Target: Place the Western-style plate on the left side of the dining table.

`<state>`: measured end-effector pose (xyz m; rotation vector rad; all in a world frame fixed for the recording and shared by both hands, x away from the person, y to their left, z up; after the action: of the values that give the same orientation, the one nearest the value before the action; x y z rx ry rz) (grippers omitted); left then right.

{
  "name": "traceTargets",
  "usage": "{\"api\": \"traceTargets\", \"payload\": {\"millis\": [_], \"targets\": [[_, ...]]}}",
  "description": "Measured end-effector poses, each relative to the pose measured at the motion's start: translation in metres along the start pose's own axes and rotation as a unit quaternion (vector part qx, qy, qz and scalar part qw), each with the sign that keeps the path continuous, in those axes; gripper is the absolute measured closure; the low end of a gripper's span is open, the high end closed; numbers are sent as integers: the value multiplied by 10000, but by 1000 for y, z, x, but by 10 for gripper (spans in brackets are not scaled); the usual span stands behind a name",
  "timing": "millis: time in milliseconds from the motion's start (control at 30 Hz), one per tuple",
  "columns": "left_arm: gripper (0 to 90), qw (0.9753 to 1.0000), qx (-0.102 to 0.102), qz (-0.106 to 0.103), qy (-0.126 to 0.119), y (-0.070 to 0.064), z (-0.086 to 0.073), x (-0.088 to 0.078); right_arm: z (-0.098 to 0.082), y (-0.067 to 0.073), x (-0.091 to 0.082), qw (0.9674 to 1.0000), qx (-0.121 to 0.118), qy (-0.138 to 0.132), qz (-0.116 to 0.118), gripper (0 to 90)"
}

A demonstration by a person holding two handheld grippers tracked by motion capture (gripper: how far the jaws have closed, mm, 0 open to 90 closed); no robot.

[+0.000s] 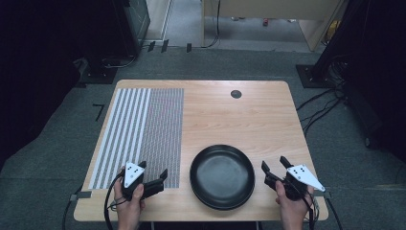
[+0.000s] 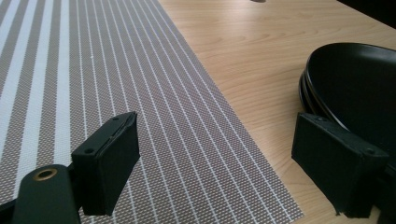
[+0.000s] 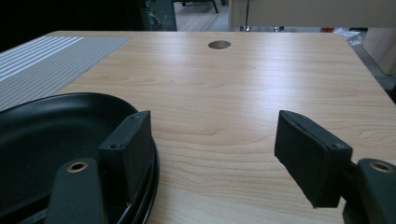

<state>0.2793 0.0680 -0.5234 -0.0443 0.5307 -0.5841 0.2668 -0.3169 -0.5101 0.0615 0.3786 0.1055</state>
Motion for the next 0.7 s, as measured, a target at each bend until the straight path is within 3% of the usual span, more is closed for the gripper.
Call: {"api": "traceTargets", "payload": {"millis": [700], "targets": [[151, 9990, 68, -441, 33, -35, 3, 17, -9, 38, 4, 9978, -33, 219, 629, 280]]}}
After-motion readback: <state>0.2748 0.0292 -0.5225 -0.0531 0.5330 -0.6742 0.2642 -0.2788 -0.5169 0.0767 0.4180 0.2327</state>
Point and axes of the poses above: each handheld gripper's, and its own axes: x roughly forward along the jaws, z roughly out of its top, y roughly to its left, the point moved 9 cm from there along x, roughly forward along the jaws, and after that the axes turned 7 degrees about -z, right-handed, at the moved point
